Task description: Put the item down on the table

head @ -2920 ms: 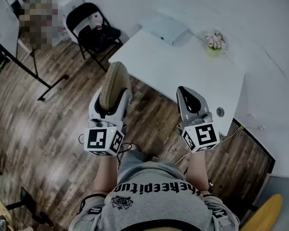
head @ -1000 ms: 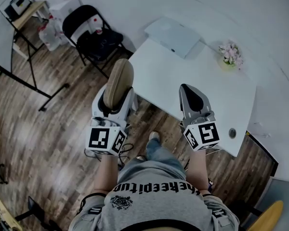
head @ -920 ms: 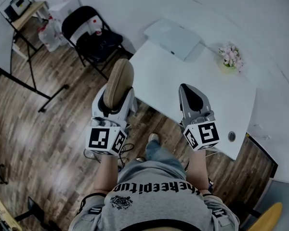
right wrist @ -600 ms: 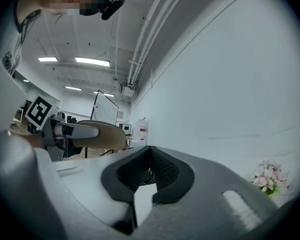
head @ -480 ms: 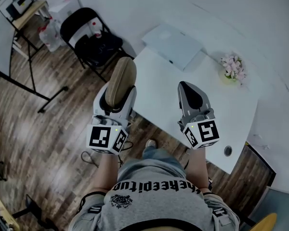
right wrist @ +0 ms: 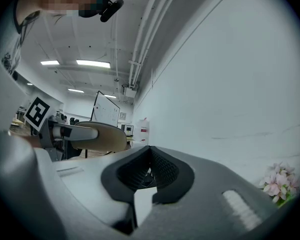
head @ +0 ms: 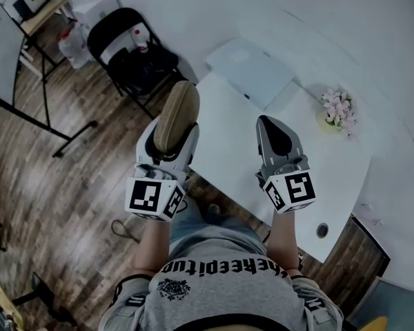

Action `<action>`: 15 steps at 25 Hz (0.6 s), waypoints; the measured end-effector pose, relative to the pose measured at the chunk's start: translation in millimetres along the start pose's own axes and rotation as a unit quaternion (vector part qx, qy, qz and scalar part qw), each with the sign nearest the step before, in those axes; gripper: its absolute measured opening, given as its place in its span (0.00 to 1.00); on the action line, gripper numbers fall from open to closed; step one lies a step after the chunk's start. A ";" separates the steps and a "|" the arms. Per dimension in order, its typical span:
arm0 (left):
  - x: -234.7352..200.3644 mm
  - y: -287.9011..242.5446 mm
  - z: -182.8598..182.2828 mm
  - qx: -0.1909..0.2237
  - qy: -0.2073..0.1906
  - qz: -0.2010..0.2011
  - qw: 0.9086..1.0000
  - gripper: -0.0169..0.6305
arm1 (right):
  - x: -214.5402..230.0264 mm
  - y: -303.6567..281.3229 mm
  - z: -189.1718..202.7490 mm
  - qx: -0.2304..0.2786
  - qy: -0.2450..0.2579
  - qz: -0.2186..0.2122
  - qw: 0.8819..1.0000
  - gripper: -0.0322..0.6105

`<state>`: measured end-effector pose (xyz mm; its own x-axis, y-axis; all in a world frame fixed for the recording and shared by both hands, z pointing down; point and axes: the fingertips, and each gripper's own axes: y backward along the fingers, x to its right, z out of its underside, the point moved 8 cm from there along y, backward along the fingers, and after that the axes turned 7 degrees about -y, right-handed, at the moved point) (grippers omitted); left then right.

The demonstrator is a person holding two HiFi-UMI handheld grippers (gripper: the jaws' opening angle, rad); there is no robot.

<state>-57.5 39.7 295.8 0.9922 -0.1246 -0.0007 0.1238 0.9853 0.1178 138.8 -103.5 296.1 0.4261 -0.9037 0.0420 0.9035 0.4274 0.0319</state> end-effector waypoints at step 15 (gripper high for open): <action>-53.0 -76.2 14.4 -0.020 0.009 0.068 0.997 0.47 | 17.5 -64.7 7.8 -0.007 -0.017 0.053 0.998 0.05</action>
<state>-119.7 -30.4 301.2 0.9999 0.0117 -0.0052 -0.0112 0.9969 0.0775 87.4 -146.8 302.5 0.5179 -0.8519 0.0785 0.8540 0.5202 0.0108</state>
